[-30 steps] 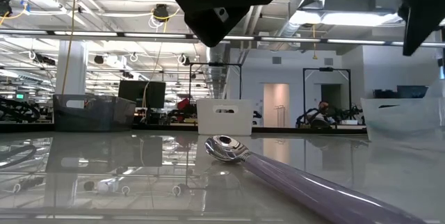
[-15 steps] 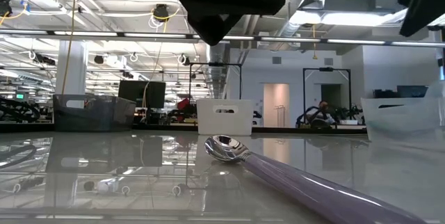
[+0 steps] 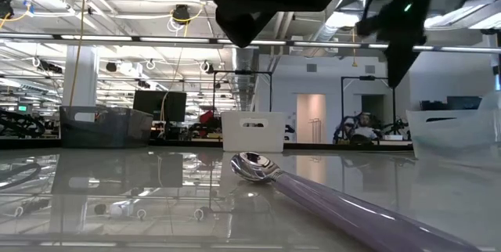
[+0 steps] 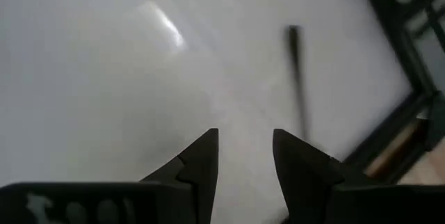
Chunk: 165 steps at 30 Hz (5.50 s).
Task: Sort silverware by color (type)
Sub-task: Put the black spoon into the black bin
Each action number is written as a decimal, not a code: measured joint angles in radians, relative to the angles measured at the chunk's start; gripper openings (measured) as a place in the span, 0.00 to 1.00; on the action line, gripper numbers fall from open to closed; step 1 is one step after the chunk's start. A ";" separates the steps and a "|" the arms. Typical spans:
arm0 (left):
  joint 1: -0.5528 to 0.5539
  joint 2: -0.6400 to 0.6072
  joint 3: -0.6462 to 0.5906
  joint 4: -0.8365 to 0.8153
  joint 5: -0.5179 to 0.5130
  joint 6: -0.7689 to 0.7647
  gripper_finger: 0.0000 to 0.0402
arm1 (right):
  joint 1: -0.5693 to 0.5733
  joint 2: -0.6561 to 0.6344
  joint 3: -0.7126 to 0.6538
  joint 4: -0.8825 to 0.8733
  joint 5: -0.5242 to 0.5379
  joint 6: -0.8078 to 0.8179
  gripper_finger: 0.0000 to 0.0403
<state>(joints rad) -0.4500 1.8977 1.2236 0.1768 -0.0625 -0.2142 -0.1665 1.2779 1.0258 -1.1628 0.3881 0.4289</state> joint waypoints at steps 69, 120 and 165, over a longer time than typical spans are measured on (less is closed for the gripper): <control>-0.035 -0.017 0.000 -0.070 0.004 0.088 0.11 | -0.281 0.069 -0.135 0.263 -0.170 -0.446 0.35; 0.141 -0.126 -0.333 0.590 -0.148 -0.056 0.11 | 0.128 -0.299 -0.317 1.042 -0.402 -0.181 0.06; 0.183 -0.126 -0.338 0.244 0.243 -1.247 0.16 | 0.670 0.687 0.459 0.489 -0.031 -0.846 0.06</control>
<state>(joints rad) -0.2668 1.7718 0.8852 0.4206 0.1802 -1.4608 0.5039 1.9649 1.4853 -0.6738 0.3570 -0.4171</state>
